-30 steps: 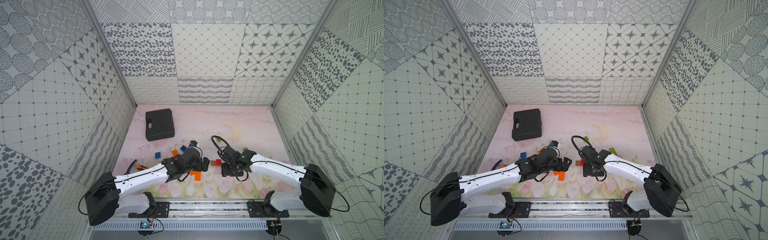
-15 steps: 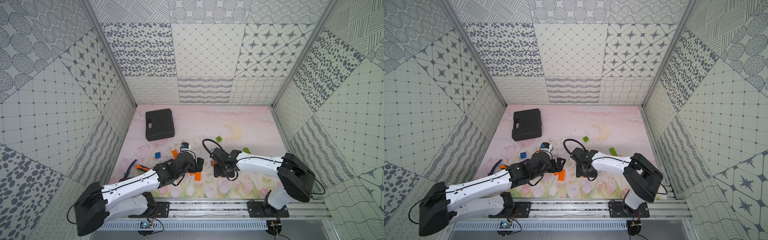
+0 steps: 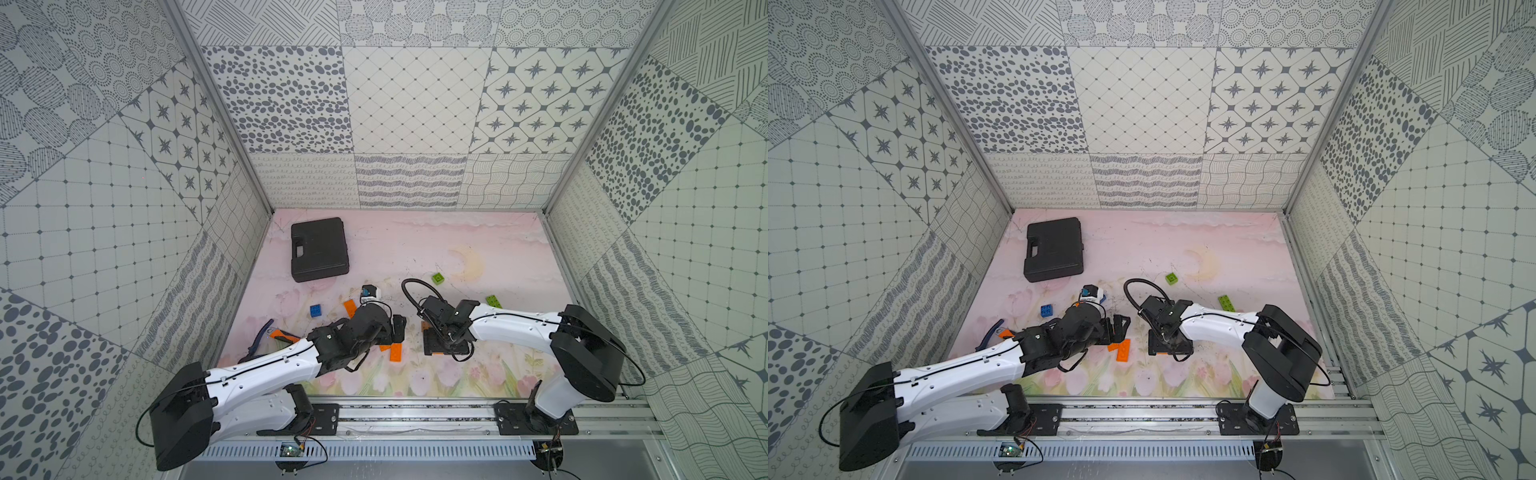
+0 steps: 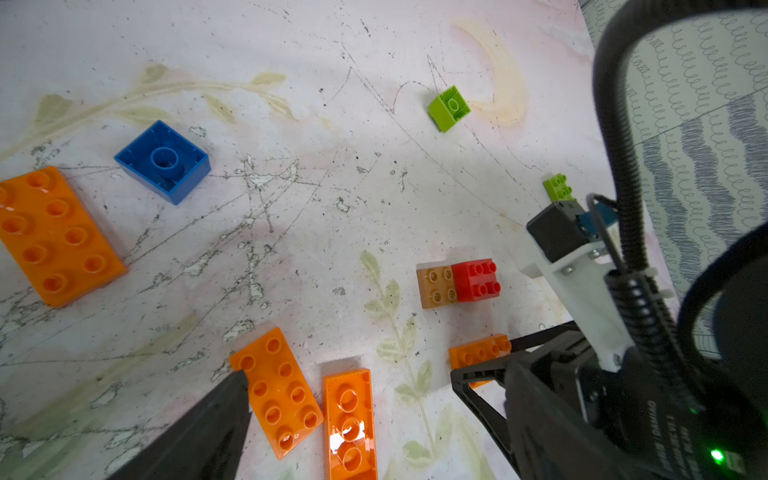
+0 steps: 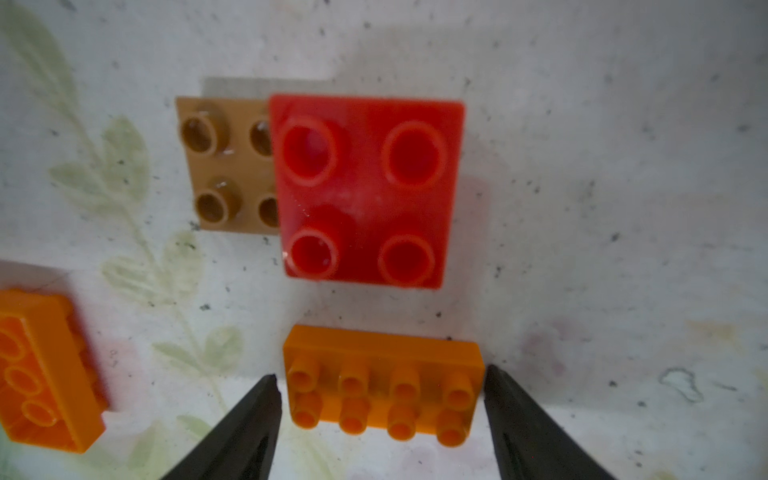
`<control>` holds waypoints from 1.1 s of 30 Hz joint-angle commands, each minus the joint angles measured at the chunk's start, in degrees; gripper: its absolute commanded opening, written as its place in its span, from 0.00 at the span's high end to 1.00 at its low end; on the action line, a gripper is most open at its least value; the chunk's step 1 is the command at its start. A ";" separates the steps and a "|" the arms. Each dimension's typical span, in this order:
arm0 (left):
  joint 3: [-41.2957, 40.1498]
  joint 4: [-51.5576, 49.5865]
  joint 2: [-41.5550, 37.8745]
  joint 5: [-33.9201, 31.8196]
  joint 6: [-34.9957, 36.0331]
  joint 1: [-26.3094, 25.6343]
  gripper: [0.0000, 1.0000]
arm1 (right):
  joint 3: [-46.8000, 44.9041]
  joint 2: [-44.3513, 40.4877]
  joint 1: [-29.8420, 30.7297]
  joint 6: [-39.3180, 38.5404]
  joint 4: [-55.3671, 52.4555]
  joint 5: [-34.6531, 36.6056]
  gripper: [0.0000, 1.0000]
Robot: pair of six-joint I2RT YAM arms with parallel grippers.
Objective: Assemble the number 5 with lego
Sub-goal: Place the lego brick at the center of the board.
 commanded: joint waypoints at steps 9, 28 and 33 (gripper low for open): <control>2.39 1.59 2.30 0.11 2.13 -0.04 0.01 | 0.20 -11.29 -1.77 -2.27 0.10 4.73 0.18; 18.89 -2.24 21.75 11.32 8.40 3.07 0.01 | 11.43 1.47 -26.57 -20.02 8.38 -8.85 0.34; 19.63 -1.94 23.04 12.66 8.22 4.51 0.01 | 20.09 10.25 -26.82 -25.56 4.99 -7.22 0.35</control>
